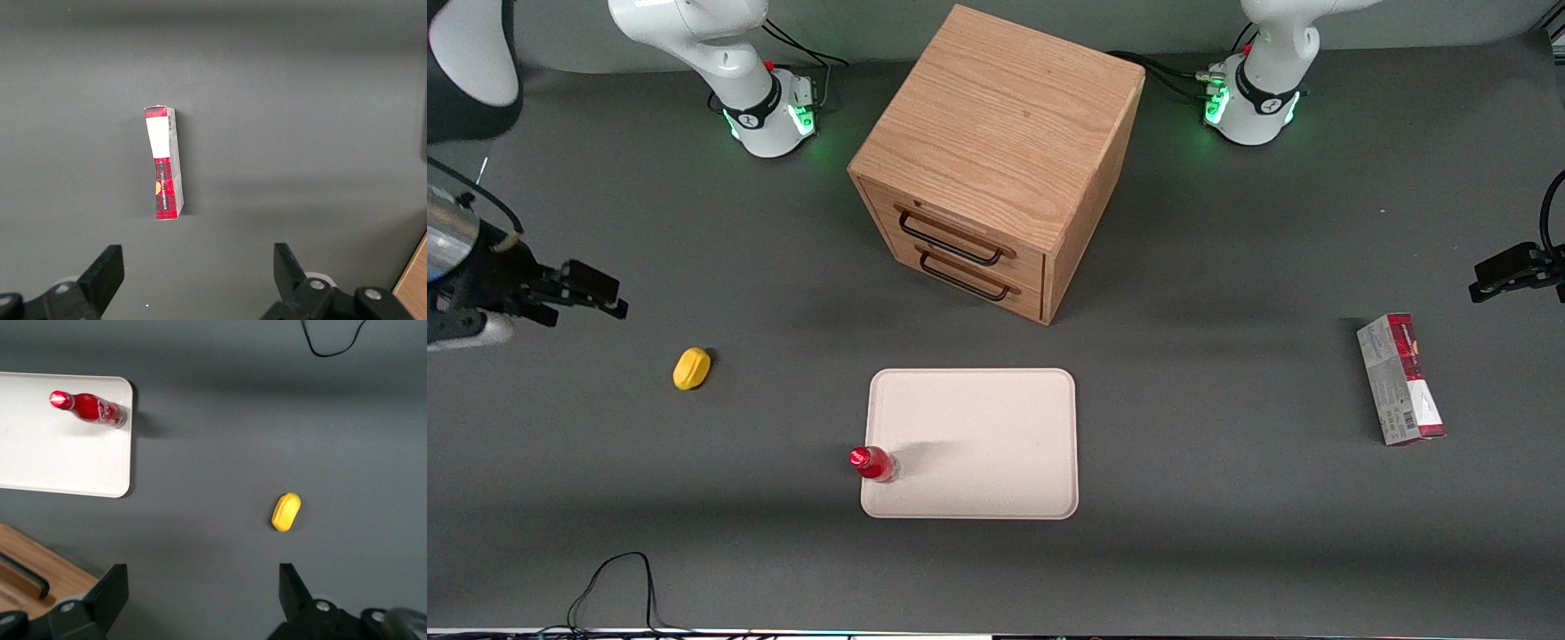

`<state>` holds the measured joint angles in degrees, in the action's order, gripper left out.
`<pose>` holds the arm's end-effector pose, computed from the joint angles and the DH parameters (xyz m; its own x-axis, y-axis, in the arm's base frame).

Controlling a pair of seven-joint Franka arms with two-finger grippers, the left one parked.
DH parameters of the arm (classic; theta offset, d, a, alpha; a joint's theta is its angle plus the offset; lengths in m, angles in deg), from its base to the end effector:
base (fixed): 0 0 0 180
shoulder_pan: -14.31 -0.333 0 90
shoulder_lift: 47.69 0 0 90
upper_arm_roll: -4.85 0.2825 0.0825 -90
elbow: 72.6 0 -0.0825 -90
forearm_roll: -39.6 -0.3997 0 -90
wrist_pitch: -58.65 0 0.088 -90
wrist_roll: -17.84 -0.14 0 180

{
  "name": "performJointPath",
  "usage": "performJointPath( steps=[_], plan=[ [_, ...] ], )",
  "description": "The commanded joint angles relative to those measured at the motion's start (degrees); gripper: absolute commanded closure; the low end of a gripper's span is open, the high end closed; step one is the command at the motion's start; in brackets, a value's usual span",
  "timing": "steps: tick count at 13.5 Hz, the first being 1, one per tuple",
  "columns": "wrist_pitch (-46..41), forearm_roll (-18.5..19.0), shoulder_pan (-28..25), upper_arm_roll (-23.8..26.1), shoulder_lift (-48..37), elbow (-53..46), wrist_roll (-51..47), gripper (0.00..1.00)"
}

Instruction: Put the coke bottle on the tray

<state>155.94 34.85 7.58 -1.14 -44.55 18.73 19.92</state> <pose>0.5973 0.0195 0.5267 0.9979 0.0390 0.0519 0.0428 -0.9963 -0.0750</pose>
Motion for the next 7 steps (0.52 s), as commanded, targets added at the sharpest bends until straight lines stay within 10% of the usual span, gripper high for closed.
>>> performJointPath(
  steps=[1, 7],
  plan=[
    [-1.6, 0.9, -0.9, -0.3, -3.0, 2.5, 0.6, 0.00],
    [-2.5, 2.6, -0.9, 0.0, -3.5, 2.2, -2.5, 0.00]
  ],
)
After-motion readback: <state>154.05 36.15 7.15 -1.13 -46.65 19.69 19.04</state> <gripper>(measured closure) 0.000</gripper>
